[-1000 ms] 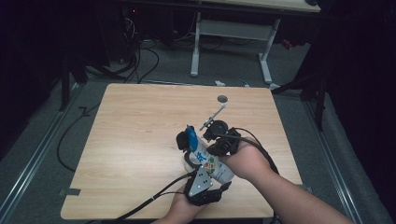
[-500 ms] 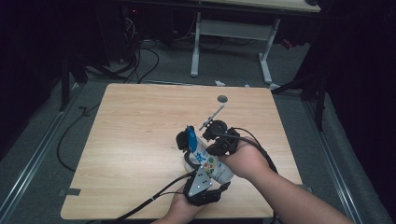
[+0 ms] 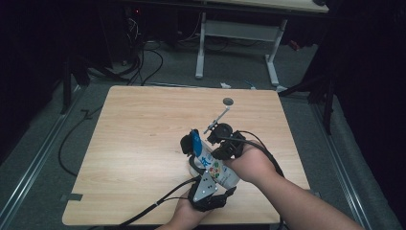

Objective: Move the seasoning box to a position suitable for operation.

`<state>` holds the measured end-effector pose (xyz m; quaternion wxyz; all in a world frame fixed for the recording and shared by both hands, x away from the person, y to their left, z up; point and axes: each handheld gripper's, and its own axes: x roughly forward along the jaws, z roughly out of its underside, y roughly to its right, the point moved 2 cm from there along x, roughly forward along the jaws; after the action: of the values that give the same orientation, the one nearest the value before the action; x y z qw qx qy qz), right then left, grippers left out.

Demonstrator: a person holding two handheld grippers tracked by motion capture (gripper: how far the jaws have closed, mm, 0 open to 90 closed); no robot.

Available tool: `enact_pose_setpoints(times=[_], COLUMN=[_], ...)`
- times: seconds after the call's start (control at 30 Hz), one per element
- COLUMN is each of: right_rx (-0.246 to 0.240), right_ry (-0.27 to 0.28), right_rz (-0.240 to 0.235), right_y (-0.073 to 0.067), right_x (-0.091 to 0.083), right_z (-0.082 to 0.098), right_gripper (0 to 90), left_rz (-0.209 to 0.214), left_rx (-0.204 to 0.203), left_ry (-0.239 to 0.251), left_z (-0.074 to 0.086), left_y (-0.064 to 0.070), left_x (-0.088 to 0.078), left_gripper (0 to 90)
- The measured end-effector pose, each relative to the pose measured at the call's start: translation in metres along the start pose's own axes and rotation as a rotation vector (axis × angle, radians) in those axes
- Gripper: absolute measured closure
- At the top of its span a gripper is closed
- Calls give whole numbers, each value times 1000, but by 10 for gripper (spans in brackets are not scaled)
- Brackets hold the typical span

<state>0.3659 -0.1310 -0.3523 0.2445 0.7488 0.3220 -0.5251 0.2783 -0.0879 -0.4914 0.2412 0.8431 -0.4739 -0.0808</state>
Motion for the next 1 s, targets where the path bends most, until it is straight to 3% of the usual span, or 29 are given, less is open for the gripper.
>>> enact_pose_setpoints(times=[1.0], right_rx=[-17], right_ry=[-6], right_rz=[9], right_y=[-1], right_x=[2], right_z=[-5], right_gripper=[900], left_rz=[-6], left_rx=[-6], left_ry=[11], left_z=[-1], left_y=[-1], left_x=[0], left_gripper=[490])
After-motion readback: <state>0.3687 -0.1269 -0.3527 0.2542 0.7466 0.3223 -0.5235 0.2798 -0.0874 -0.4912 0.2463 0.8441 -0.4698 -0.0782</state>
